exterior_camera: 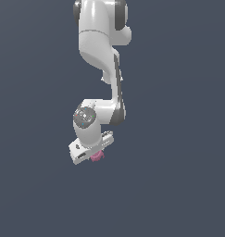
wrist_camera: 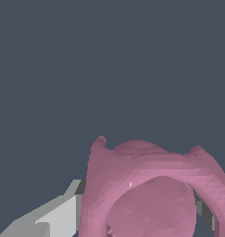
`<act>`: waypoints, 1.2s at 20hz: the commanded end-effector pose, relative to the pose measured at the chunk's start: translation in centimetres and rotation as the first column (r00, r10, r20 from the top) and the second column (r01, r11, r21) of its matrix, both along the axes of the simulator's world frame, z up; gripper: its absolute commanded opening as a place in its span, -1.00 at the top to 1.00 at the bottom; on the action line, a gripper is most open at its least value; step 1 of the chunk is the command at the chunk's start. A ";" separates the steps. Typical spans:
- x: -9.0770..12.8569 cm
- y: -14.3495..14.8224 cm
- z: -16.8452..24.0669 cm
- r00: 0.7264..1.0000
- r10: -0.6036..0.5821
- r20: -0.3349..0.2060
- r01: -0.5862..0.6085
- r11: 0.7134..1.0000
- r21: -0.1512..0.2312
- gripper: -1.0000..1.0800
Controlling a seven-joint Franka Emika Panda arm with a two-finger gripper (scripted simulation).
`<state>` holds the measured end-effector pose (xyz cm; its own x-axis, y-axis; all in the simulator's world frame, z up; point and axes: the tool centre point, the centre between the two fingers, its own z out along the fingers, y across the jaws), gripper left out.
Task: Pick up the object and move it to a goal position.
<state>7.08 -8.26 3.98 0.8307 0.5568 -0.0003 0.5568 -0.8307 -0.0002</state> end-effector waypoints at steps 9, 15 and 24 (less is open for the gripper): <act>-0.1 0.0 0.4 1.000 0.000 0.000 0.000 1.000 0.000 1.00; -0.8 -0.3 2.3 1.000 0.000 0.000 0.000 1.000 0.000 1.00; -3.0 -1.1 8.6 1.000 0.000 0.000 0.000 1.000 -0.001 1.00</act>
<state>4.49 -9.14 11.25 0.8306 0.5569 -0.0013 0.5569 -0.8306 -0.0006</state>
